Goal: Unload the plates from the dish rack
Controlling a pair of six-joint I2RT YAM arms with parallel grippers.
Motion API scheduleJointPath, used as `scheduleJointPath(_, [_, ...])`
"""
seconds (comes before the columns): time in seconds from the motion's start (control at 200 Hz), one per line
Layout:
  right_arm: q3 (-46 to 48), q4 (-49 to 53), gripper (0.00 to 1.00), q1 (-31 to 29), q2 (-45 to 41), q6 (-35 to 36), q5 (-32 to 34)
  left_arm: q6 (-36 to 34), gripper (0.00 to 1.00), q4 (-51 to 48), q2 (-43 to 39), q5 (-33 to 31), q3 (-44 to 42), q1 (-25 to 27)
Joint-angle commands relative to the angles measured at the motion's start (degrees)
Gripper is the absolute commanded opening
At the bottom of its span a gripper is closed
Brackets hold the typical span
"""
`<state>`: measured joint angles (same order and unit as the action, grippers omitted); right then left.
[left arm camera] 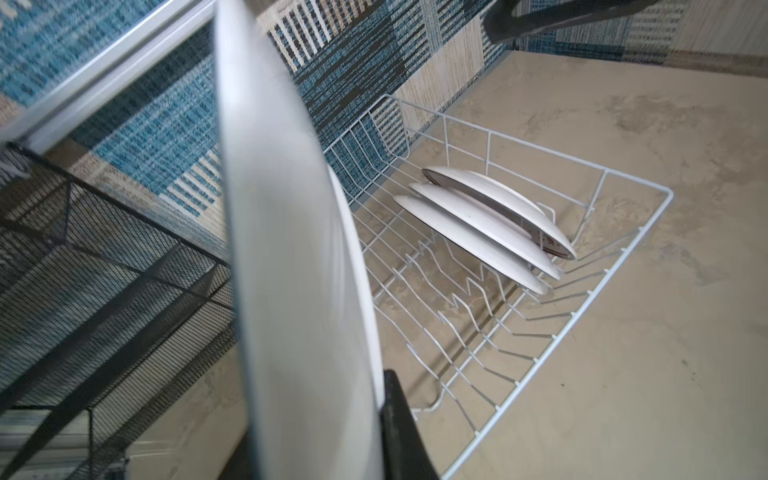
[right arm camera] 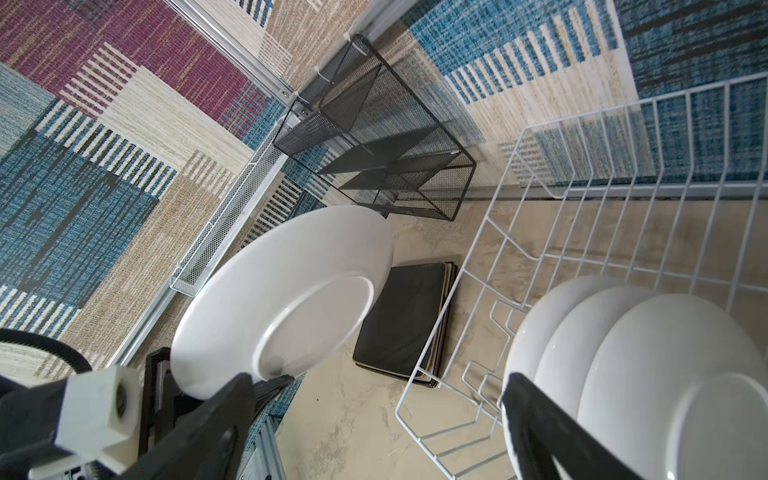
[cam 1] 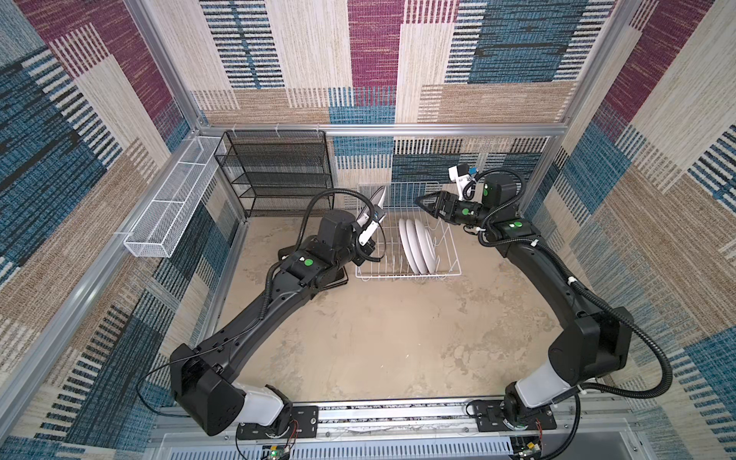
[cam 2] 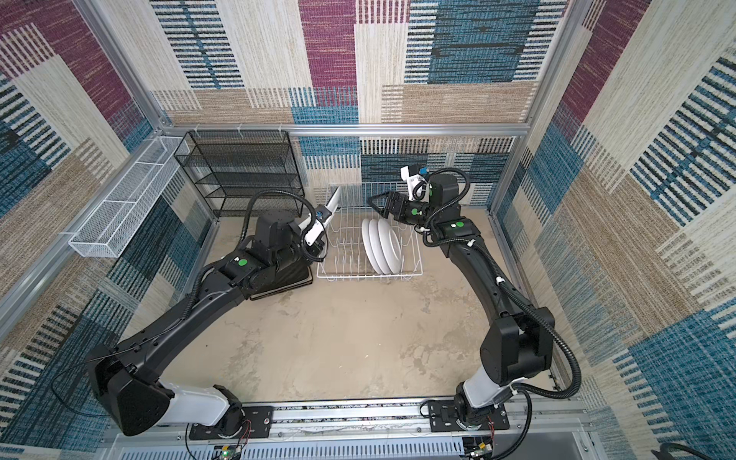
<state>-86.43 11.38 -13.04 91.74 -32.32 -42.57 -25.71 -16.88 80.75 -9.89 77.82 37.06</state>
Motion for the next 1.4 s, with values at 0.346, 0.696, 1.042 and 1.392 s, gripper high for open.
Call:
scheduleJointPath(0.346, [-4.70,3.27,0.86,-0.12,5.32,-1.20,-2.64,-25.22,0.00,16.26,2.95,-16.94,-6.68,8.64])
scheduleJointPath(0.696, [-6.00,8.66,0.71,-1.02,8.10,0.41,-1.15,-34.00,0.00,23.21,5.74,-19.88,-8.79,11.49])
scheduleJointPath(1.042, [-4.44,9.57,0.51,-1.01,9.14,0.23,-2.46,-39.21,0.00,27.40,7.65,-22.14,-9.52,12.72])
scheduleJointPath(1.392, [-3.75,9.16,0.32,-1.02,9.41,-0.03,-5.04,-41.37,0.00,29.65,8.86,-23.56,-10.21,13.55])
